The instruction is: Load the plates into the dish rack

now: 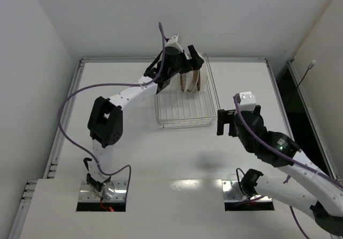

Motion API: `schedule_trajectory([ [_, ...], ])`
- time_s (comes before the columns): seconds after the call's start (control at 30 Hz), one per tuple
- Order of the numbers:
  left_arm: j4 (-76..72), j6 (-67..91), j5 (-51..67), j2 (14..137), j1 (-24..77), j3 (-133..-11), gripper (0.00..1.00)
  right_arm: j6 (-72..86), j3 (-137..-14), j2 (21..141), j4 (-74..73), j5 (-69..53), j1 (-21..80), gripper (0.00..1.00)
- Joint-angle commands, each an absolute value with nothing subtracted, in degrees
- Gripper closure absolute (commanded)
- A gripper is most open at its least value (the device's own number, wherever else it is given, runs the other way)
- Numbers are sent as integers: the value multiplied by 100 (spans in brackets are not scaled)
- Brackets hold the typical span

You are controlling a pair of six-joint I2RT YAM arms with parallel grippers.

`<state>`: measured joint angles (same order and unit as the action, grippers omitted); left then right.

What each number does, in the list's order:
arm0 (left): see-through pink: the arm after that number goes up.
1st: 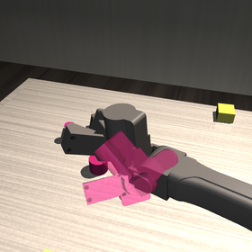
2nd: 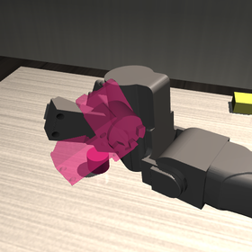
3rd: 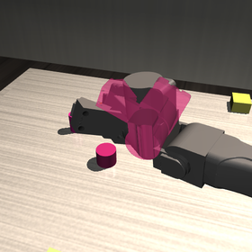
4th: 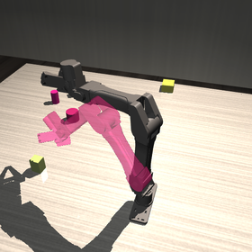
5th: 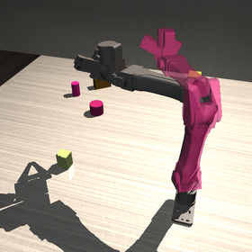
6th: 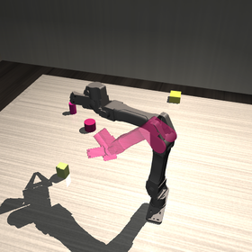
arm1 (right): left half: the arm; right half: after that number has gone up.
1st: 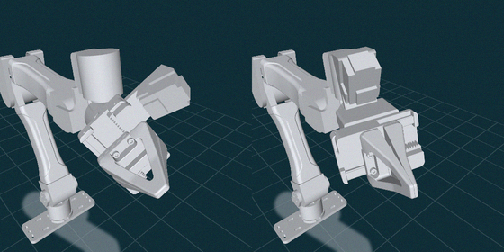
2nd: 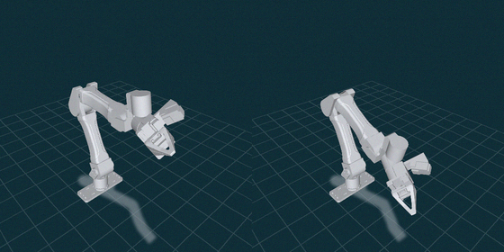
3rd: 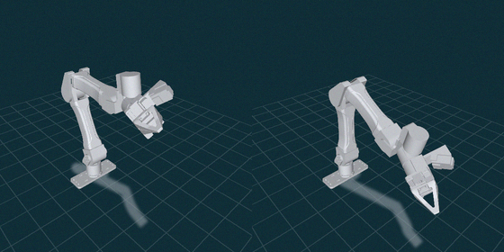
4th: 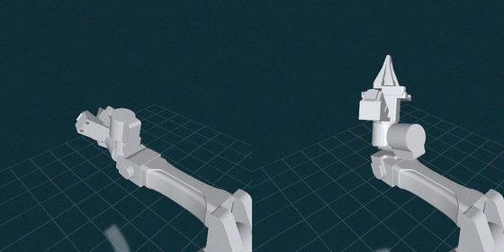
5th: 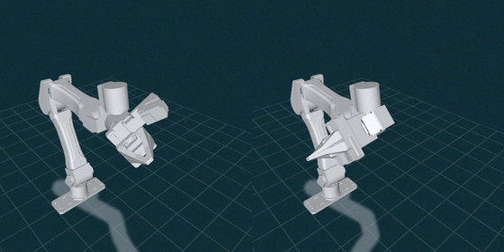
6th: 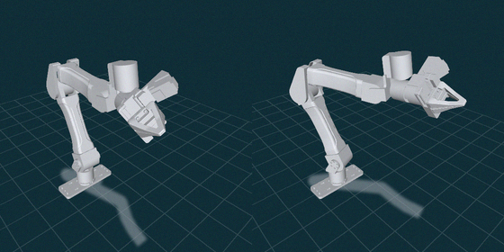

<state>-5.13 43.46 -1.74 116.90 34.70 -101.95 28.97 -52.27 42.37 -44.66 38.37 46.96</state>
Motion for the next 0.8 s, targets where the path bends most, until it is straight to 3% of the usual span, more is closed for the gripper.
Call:
schedule_trajectory([
  [0.0, -906, 3789, 377, 10608, 3656, -11135, 0, 2936, -5563, 4298, -4307, 3621, 4676, 0],
  [0.3, -580, 3560, 737, 10389, 3604, -11136, 0, 3058, -5994, 4553, -4579, 3876, 4676, 0],
  [0.5, -555, 2991, 730, 9697, 3726, -10363, 0, 3111, -6284, 4343, -5053, 4375, 4676, 0],
  [0.63, 60, 2236, 353, 9003, 3954, -10029, 0, 3173, -6495, 4280, -5404, 4605, 4676, 0],
  [0.77, 580, 1337, -1311, 8124, 4192, -8699, 0, 3173, -6732, 4420, -5853, 4947, 4676, 0],
])
